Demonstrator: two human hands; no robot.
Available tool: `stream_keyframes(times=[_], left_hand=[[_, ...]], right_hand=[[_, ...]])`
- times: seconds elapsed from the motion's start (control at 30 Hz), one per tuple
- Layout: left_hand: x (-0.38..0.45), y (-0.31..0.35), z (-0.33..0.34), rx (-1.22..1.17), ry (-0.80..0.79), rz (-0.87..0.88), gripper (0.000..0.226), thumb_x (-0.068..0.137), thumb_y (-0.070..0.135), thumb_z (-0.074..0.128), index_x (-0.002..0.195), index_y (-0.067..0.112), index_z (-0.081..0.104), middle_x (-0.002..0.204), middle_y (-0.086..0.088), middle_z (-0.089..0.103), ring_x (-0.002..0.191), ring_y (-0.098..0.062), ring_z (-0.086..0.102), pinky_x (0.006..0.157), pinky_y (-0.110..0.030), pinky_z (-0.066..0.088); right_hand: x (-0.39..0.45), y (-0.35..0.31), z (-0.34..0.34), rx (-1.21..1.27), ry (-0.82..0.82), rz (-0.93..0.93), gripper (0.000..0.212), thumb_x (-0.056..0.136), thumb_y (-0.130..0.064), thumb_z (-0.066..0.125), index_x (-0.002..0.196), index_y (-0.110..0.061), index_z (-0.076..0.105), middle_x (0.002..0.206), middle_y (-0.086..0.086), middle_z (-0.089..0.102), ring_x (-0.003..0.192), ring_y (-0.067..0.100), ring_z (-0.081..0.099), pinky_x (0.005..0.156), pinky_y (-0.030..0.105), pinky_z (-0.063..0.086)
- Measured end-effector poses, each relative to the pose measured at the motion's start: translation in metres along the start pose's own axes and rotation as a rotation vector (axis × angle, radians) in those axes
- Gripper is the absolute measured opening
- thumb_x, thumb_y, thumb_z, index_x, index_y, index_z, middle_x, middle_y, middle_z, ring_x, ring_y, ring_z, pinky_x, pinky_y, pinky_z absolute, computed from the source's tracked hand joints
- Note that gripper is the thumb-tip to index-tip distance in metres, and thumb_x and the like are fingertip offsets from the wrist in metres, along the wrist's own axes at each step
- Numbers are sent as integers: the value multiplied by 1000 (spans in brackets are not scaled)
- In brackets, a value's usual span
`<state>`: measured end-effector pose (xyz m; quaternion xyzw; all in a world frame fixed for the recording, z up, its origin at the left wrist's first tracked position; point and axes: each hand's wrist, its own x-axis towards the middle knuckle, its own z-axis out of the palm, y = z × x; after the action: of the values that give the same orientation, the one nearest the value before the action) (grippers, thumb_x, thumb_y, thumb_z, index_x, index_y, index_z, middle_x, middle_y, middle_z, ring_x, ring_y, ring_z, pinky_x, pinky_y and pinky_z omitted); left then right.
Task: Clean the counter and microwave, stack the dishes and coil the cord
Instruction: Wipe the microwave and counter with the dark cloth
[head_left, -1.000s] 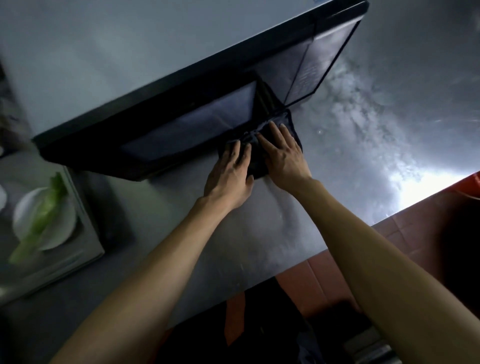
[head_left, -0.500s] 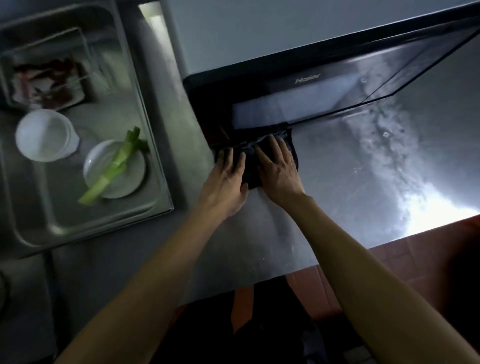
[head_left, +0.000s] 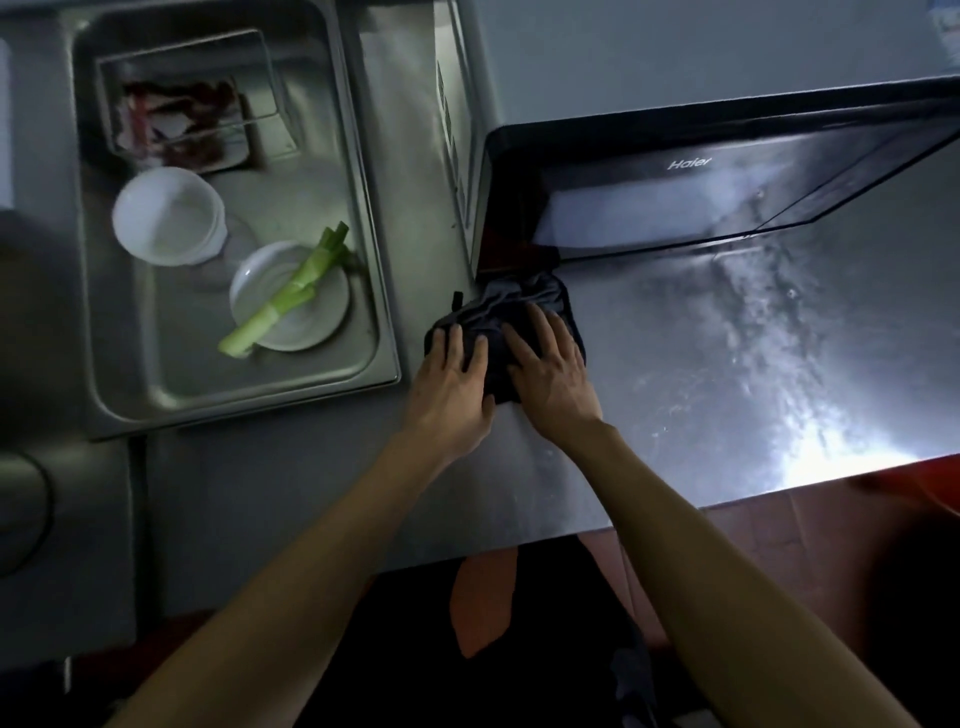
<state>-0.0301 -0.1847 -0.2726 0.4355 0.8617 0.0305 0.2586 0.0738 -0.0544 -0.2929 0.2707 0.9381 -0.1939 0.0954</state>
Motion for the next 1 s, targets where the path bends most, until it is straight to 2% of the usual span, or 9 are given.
stream_keyframes(times=[0.27,0.47,0.6,0.73,0.83,1.0], left_hand=[[20,28,-3,29,9,-13,75,95,43,45,157,16,12,164,-17,5,151,-39,1,122,-48,18],[62,102,-4,95,-8,53,74,91,36,50,155,17,21,162,-19,13,149,-40,8,121,-47,19],[100,159,3,124,3,109,61,100,36,40,155,16,23,161,-21,14,148,-42,11,120,-49,19],[135,215,10,116,-7,129,58,104,33,35,157,19,17,164,-17,7,150,-40,4,120,-49,23],[160,254,14,113,-10,115,60,104,31,35,158,21,11,165,-14,2,151,-38,0,121,-49,20],[185,305,16,117,0,94,66,101,27,41,158,16,10,163,-20,6,150,-42,2,121,-50,18]], right_hand=[[-1,29,-4,17,1,2,56,104,-36,36,157,-29,18,167,6,-4,153,30,-6,124,45,7],[-9,111,-29,53,28,36,55,104,-41,33,157,-30,20,167,6,-2,153,31,-5,123,48,9],[-10,172,-54,90,35,91,57,104,-50,31,157,-31,20,167,3,-4,153,27,-9,123,44,2],[-7,236,-73,75,53,126,60,103,-51,35,157,-31,21,167,3,-1,153,28,-6,123,45,4],[0,276,-87,98,73,149,56,105,-49,31,157,-31,22,167,3,1,153,28,-5,124,46,5],[14,321,-106,131,128,157,52,106,-43,28,156,-31,23,167,5,4,153,29,-1,123,50,7]])
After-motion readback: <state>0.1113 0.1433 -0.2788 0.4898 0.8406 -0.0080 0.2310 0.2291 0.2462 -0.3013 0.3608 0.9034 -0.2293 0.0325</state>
